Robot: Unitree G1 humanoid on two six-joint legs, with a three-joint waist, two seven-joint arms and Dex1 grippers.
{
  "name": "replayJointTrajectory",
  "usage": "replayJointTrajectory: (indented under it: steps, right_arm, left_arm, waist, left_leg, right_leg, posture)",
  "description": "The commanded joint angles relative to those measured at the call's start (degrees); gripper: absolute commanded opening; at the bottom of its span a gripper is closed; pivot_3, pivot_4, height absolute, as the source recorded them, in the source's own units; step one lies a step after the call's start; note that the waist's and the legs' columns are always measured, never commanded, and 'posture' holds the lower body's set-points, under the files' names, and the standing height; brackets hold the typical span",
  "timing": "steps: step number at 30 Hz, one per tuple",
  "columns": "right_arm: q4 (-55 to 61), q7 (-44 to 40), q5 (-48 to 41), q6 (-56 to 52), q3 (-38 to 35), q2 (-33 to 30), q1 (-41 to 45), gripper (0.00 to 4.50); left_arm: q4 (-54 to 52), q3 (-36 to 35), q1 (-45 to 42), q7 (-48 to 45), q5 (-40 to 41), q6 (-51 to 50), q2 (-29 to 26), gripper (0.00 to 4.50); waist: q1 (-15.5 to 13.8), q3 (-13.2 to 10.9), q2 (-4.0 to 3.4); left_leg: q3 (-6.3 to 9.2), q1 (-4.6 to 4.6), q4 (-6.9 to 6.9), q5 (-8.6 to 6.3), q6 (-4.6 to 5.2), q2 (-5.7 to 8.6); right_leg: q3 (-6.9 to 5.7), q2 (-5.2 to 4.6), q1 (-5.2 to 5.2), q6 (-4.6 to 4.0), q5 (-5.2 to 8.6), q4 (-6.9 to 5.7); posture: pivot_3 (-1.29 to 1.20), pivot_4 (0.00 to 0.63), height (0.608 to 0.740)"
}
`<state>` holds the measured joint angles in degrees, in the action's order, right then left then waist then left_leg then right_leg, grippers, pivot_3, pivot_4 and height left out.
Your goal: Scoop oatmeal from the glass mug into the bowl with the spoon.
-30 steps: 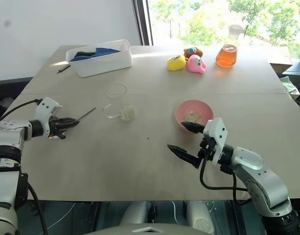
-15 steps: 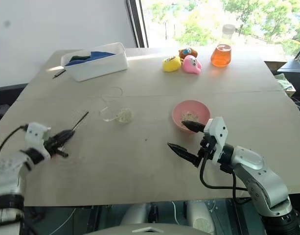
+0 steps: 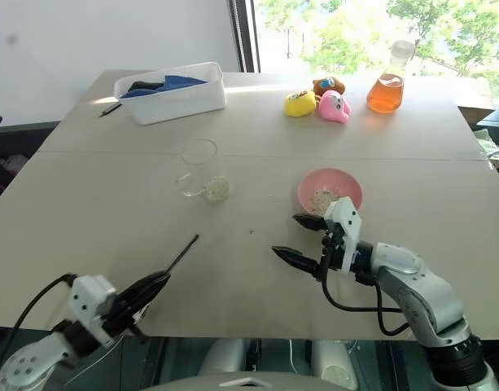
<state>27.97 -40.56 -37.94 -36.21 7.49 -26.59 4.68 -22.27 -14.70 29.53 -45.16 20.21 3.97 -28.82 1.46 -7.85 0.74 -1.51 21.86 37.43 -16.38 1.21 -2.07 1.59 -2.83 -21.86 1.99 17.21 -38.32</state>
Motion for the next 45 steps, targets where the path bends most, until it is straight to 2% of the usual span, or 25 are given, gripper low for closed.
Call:
replayJointTrajectory:
  steps: [1, 6, 13, 24, 30, 33, 40, 41, 45]
  right_arm:
    - [1.99, 3.92, -4.87, -5.08, -0.43, 3.00, 1.37, 4.50]
    - [1.48, 13.96, -13.56, -12.53, -3.84, 10.82, 3.45, 4.50]
    - [-0.95, 23.82, -19.55, -17.58, -6.31, 17.78, 7.82, 4.50]
    - [-6.47, 27.27, -15.77, -15.34, -5.57, 22.91, 12.91, 4.50]
    - [-7.89, 27.37, -14.58, -13.80, -5.98, 24.55, 14.43, 4.50]
    - [-8.09, 27.14, -14.41, -13.81, -6.00, 24.65, 14.61, 3.71]
    - [-8.40, 26.95, -14.11, -14.07, -6.19, 24.77, 14.67, 0.39]
    - [-8.42, 26.95, -14.12, -14.11, -6.25, 24.79, 14.67, 0.03]
    - [-8.36, 27.18, -14.06, -14.03, -6.38, 24.98, 14.51, 0.03]
  left_arm:
    - [-4.22, 5.22, -5.15, 1.88, -3.38, -0.65, 0.02, 0.03]
    - [-4.53, 13.15, -13.51, 2.25, -6.72, -1.50, 0.40, 0.03]
    - [-0.26, 17.09, -19.34, 1.80, -10.46, 2.18, 0.09, 0.03]
    - [1.35, 20.57, -25.85, 9.03, -15.04, 0.69, 5.51, 0.03]
    - [1.37, 21.34, -25.22, 9.25, -14.39, 0.63, 5.63, 0.03]
    - [1.80, 21.19, -25.18, 9.31, -14.21, 0.93, 5.42, 0.00]
    - [2.01, 21.13, -25.53, 10.08, -12.95, -0.05, 6.53, 0.00]
    - [2.00, 21.18, -25.59, 10.11, -12.86, -0.18, 6.62, 0.00]
    - [2.42, 21.26, -24.83, 10.02, -12.72, 0.43, 6.87, 0.00]
  waist:
    - [-0.18, 0.00, 0.01]
    - [-0.22, -0.01, 0.00]
    - [-0.44, -0.02, -0.02]
    - [-0.51, -0.03, -0.03]
    - [-0.48, -0.03, -0.04]
    - [-0.50, -0.03, -0.04]
    - [-0.51, -0.03, -0.04]
    - [-0.38, -0.04, -0.06]
    - [-0.48, -0.04, -0.07]
  left_leg:
    - [0.03, 0.05, 0.00, 0.00, 0.00, 0.01]
    - [0.18, 0.28, -0.01, 0.00, 0.01, 0.03]
    - [0.27, 0.33, -0.01, 0.00, 0.02, 0.03]
    - [0.29, 0.36, 0.07, 0.00, 0.03, 0.06]
    - [0.29, 0.35, 0.07, 0.00, 0.02, 0.05]
    - [0.30, 0.35, 0.07, 0.00, 0.02, 0.05]
    - [0.29, 0.35, 0.07, 0.00, 0.02, 0.05]
    - [0.29, 0.35, 0.07, 0.00, 0.02, 0.05]
    - [0.30, 0.34, 0.08, 0.00, 0.02, 0.03]
  right_leg:
    - [-0.04, 0.00, 0.01, 0.01, -0.01, 0.04]
    - [-0.24, 0.07, 0.02, 0.05, -0.03, 0.34]
    - [-0.36, 0.17, 0.02, 0.05, -0.03, 0.36]
    - [-0.38, 0.25, 0.02, 0.08, -0.04, 0.31]
    - [-0.37, 0.28, 0.02, 0.08, -0.04, 0.31]
    - [-0.38, 0.27, 0.02, 0.08, -0.04, 0.31]
    - [-0.38, 0.27, 0.02, 0.08, -0.04, 0.31]
    - [-0.38, 0.27, 0.02, 0.08, -0.04, 0.30]
    - [-0.38, 0.31, 0.02, 0.08, -0.04, 0.29]
  posture:
    - [0.00, 0.150, 0.740]
    - [0.00, 0.150, 0.740]
    - [0.00, 0.150, 0.740]
    - [0.00, 0.150, 0.740]
    - [0.00, 0.150, 0.740]
    - [0.00, 0.150, 0.740]
    - [0.00, 0.150, 0.740]
    - [0.00, 0.150, 0.740]
    - [0.00, 0.150, 0.740]
